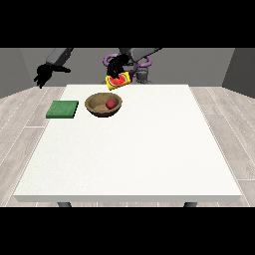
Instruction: Pick the cup and pour the ball into the bowl, then pick the bowl and place it on the pad
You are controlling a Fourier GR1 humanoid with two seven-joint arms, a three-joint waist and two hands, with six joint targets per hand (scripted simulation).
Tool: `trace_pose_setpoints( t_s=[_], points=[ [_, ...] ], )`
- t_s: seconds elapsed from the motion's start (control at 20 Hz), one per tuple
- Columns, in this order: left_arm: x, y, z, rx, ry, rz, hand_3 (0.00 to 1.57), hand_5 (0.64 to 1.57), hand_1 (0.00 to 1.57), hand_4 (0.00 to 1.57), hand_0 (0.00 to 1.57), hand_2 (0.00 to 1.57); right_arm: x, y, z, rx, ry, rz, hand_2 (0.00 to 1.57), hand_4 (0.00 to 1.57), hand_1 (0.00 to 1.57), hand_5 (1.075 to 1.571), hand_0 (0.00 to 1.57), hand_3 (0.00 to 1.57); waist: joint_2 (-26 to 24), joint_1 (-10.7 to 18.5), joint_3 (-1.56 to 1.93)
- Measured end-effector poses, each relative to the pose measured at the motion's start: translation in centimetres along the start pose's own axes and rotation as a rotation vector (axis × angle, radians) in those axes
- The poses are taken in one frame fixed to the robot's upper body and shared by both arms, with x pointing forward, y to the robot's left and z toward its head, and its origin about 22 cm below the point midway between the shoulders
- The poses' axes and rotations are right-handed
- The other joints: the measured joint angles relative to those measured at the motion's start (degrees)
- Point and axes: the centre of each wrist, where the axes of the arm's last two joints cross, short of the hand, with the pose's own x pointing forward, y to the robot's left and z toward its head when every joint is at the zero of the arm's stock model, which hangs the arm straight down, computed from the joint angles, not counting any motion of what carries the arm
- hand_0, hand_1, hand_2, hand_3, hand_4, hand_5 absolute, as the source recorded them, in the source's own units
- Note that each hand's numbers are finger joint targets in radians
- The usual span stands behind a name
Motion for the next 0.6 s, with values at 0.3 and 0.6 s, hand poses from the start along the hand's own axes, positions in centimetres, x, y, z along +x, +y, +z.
trace_pose_setpoints(
  t_s=[0.3, 0.6],
  points=[
    [-1.1, 2.4, -1.5, 0.017, -0.044, -0.114, 1.57, 1.455, 1.50, 1.21, 1.50, 1.57, -0.3, -0.9, 0.6, -0.026, 0.001, 0.001, 0.00, 0.00, 0.00, 1.517, 0.00, 0.28, -0.01, 1.50, -0.02],
    [-1.3, 3.3, -1.1, 0.027, -0.039, -0.064, 1.57, 1.364, 0.00, 1.32, 0.00, 1.57, -1.4, -0.8, 1.4, -0.018, 0.052, -0.034, 0.00, 0.47, 0.00, 1.558, 0.00, 0.00, -0.09, 2.72, -0.05]
  ],
)
